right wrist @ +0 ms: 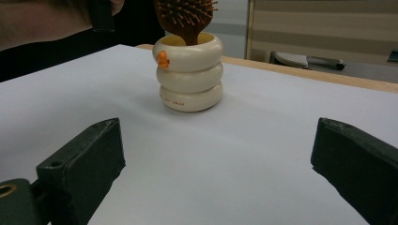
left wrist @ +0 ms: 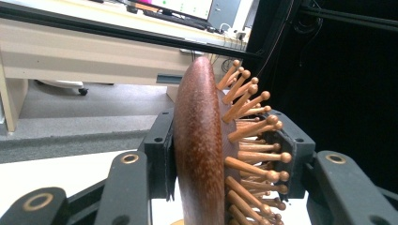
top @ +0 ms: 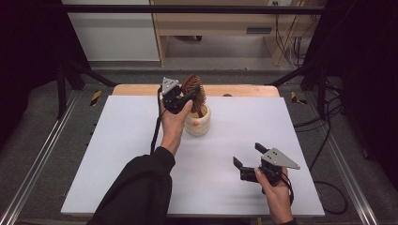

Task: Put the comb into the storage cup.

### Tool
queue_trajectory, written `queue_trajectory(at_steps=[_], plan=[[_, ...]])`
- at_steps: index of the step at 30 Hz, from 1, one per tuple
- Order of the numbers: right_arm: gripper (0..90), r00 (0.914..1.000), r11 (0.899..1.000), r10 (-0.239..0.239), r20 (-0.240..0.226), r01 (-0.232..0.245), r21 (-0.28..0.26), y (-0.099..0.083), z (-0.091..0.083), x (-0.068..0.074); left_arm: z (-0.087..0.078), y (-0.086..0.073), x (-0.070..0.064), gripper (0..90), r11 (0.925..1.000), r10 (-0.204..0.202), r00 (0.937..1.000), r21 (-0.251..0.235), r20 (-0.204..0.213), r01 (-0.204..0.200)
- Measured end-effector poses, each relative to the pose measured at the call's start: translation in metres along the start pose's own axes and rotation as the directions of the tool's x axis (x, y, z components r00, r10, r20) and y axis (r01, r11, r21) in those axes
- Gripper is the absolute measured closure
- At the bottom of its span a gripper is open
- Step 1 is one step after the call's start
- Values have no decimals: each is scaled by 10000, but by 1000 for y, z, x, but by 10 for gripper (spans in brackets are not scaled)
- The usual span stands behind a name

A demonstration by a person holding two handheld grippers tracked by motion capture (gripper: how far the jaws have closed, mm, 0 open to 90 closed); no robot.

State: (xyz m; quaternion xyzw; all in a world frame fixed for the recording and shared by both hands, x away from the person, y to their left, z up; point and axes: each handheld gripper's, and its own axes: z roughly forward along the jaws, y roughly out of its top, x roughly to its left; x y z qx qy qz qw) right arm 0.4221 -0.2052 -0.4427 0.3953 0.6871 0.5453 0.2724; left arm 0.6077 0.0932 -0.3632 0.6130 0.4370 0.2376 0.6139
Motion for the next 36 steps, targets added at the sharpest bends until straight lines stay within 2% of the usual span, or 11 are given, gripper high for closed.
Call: queue_trajectory(at_steps=[10,36], plan=[[32,10000,10000,1,-3,-1,17,0,1,0,-2,0,7,490,9999,-46,9999,106,103,45],[32,10000,10000,16,-13,-16,24,0,1,0,-3,1,14,482,9997,-74,9996,215,265,69]])
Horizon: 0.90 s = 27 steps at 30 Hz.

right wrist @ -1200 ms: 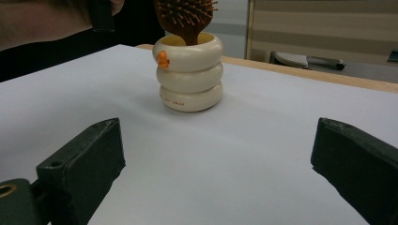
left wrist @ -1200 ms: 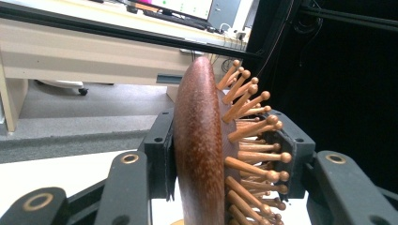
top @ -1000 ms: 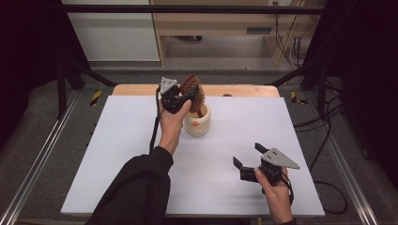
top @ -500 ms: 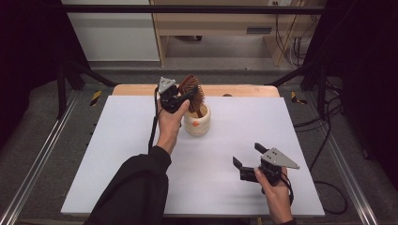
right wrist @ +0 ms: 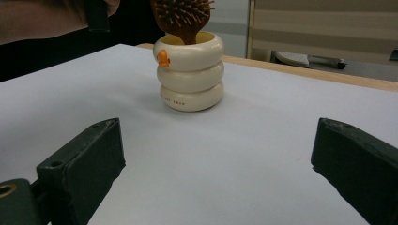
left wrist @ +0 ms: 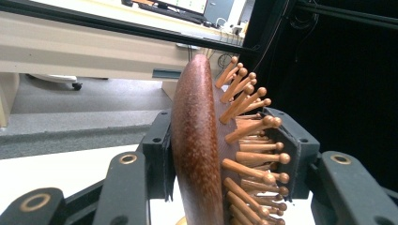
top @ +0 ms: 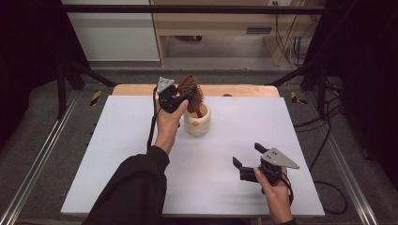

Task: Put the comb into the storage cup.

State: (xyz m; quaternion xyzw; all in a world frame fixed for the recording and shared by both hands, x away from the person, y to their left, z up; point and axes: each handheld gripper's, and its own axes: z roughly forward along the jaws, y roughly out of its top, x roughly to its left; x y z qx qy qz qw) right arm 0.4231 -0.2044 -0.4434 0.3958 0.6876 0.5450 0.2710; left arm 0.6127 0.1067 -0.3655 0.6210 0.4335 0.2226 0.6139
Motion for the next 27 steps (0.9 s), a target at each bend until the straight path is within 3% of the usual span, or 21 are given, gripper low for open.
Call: queue_trajectory(at_steps=[27], plan=[[30,10000,10000,-23,-18,24,24,0,2,1,-3,-2,12,460,9998,-150,9999,94,1,150]])
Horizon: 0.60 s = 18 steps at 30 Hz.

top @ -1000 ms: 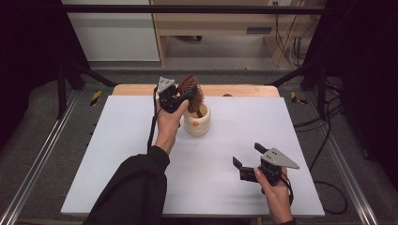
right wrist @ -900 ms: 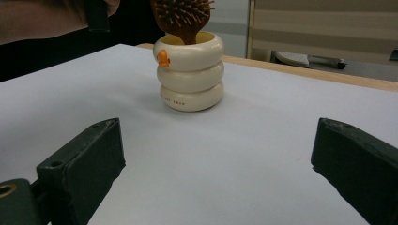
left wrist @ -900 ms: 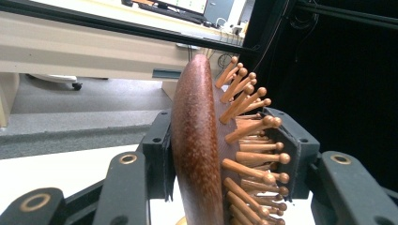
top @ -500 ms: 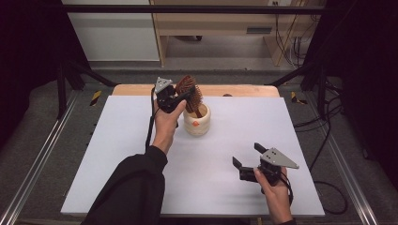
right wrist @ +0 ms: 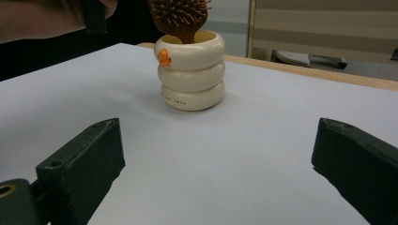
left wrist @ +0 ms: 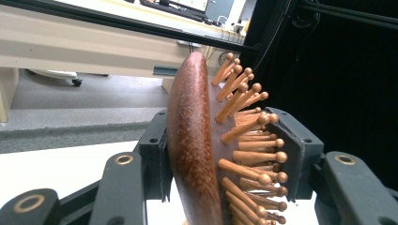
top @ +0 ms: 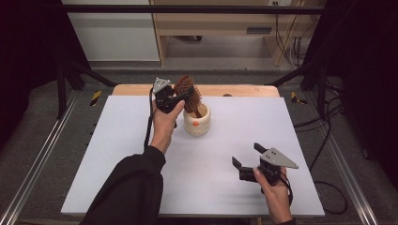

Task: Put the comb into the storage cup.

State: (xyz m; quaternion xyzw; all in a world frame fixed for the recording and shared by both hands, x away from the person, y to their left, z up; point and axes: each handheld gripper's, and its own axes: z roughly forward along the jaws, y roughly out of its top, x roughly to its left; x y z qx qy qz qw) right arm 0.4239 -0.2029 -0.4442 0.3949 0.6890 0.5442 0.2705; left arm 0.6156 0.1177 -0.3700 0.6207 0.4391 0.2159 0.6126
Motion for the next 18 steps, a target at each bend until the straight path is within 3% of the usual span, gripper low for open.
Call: queue_trajectory(at_steps=[18], plan=[[30,10000,10000,34,-10,-34,10,0,1,0,-1,-1,6,446,9998,-167,9998,98,-85,168]])
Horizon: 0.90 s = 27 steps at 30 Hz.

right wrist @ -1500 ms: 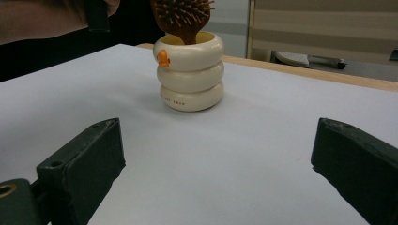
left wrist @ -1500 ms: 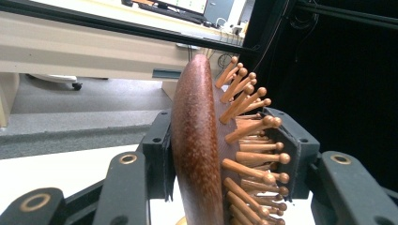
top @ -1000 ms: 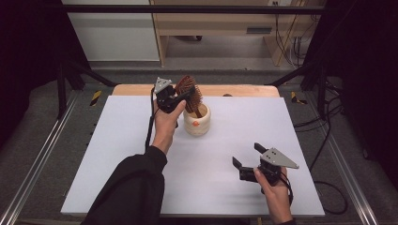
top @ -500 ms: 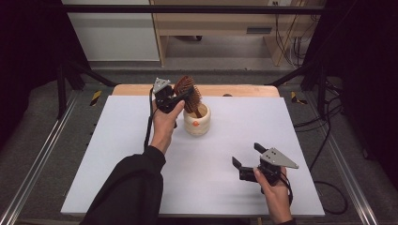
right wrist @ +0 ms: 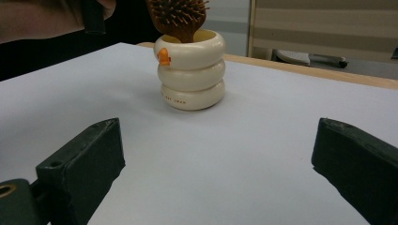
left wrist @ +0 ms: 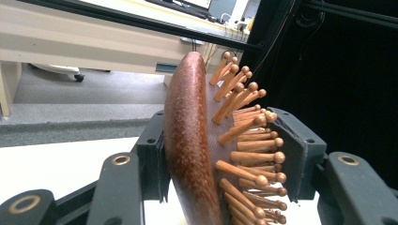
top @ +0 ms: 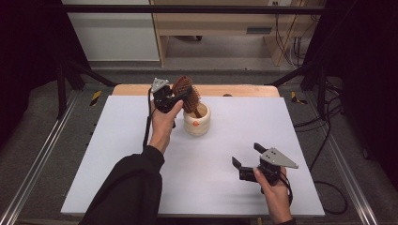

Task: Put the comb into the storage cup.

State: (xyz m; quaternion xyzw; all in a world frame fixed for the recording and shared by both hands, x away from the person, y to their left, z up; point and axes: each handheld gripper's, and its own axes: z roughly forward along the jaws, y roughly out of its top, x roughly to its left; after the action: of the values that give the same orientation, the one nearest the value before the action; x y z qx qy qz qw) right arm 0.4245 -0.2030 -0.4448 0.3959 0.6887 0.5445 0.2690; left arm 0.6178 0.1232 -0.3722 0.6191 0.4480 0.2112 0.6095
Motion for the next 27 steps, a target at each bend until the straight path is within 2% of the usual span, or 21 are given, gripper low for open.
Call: queue_trajectory(at_steps=[27], plan=[[29,10000,10000,47,-17,-47,28,-1,0,-1,-3,-2,10,429,9990,-436,9989,78,-154,437]])
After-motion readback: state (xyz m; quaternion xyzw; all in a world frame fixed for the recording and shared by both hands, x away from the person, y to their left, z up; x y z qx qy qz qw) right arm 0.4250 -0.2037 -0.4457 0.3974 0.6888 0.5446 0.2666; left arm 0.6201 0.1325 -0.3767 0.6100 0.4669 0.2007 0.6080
